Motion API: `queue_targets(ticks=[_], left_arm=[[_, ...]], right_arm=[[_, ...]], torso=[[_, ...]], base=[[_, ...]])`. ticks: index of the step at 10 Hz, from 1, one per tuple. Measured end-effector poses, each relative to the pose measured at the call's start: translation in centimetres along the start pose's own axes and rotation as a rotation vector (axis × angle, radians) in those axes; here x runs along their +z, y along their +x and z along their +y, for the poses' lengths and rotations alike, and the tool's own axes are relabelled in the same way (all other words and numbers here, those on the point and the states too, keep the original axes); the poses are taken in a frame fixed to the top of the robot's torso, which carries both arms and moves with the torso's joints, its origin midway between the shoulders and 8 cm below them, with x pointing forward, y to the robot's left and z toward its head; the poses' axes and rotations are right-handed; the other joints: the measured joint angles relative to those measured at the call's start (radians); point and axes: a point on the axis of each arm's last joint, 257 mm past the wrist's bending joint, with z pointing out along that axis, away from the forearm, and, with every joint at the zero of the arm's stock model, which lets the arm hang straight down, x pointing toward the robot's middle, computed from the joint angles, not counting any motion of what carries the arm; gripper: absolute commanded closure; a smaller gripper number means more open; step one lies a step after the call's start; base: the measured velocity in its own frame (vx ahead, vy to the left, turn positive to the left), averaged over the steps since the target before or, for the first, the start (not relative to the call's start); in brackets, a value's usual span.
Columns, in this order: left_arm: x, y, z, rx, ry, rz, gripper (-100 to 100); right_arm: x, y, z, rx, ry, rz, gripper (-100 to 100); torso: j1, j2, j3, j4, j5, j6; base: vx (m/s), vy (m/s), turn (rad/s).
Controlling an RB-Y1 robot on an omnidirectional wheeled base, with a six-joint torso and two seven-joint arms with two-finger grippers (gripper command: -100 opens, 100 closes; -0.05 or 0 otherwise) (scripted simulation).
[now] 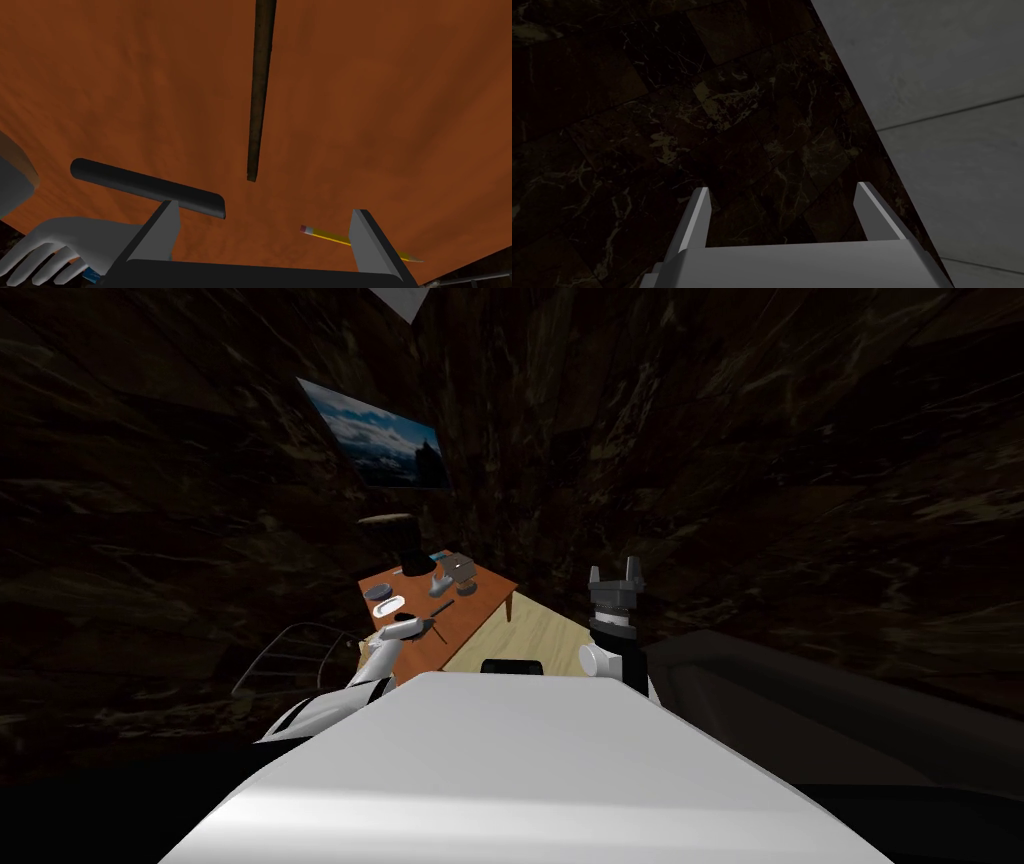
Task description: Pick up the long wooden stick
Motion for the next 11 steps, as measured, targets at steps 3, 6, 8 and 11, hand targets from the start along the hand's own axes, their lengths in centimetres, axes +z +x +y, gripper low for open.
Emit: queue_targets(ticks=[3,6,8,11], left_arm=[[0.3,1.6,1.5,0.007,-0.053,0.075,-100],[0.4,3.8,2.9,0.015,-0.111,0.169,-100],[0.4,5.4,3.9,0.022,-0.148,0.237,-100],[0.2,6.6,4.7,0.027,-0.173,0.288,0]], right_arm=[[0.0,0.0,0.0,0.000,0.000,0.000,0],[0.0,0.0,0.0,0.000,0.000,0.000,0],[0.0,0.0,0.0,0.000,0.000,0.000,0],[0.0,0.0,0.0,0.000,0.000,0.000,0]], torso=[[-0.001,0.001,0.000,0.000,0.000,-0.001],[0.001,0.000,0.000,0.000,0.000,0.000],[0.000,0.000,0.000,0.000,0.000,-0.001],[-0.001,0.000,0.000,0.000,0.000,-0.001]], base=[[0.006,0.021,-0.052],[0.018,0.038,-0.152],[0.013,0.028,-0.077],[0.005,0.011,-0.027]])
